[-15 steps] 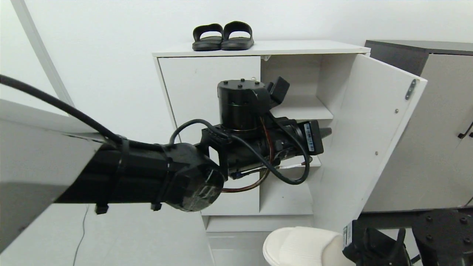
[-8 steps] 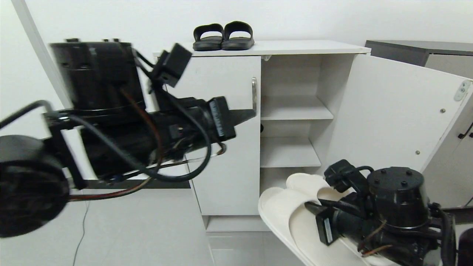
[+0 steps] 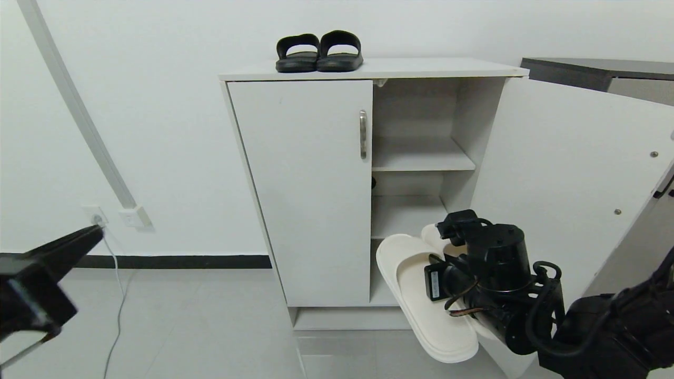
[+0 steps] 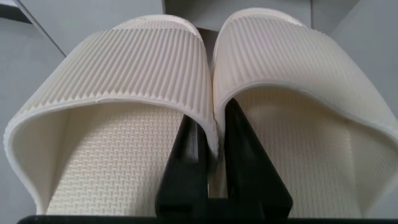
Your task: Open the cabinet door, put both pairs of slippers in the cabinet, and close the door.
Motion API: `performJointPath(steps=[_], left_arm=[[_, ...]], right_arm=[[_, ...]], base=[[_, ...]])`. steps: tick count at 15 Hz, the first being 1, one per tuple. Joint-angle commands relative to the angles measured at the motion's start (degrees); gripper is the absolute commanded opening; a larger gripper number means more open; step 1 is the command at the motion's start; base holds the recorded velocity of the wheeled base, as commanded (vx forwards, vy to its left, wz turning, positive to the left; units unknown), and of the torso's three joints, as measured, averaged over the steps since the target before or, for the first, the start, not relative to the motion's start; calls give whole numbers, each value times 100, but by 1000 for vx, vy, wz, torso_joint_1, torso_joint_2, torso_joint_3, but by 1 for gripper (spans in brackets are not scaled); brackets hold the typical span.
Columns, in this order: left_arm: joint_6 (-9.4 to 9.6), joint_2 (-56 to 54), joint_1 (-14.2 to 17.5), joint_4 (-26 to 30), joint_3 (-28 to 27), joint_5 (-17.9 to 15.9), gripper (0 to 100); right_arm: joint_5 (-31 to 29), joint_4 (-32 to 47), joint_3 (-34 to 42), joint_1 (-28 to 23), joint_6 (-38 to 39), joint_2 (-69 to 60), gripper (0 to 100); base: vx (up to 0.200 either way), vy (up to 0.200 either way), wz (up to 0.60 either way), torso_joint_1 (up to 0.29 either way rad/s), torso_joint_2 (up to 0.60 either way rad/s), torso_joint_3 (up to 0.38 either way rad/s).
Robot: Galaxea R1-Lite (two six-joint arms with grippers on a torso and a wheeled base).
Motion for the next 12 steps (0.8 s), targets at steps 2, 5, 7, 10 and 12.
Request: performJointPath(steps=[2,5,7,10,12], left_arm=[[178,-2186,1399,36,1725,303,0],[231,-2933,1707,239,2217,250,0],[372,-3838,1716,1030,2420,-251,0],[486,-4647,1839,1706,2595,-752,0],[530,-4770,1891,2032,2587,-1376,0]], right_arm=[[0,-5,21,11,-14,111,0],[0,-5,30,29,-23,111,0],[0,-5,38,81,-23,120,0],[0,-5,74,117,-23,129,0],[0,-5,74,125,-23,138,0]], base=[[0,0,0,0,0,0],[0,0,0,0,0,0],[0,0,0,0,0,0],[0,0,0,0,0,0],[0,0,0,0,0,0]])
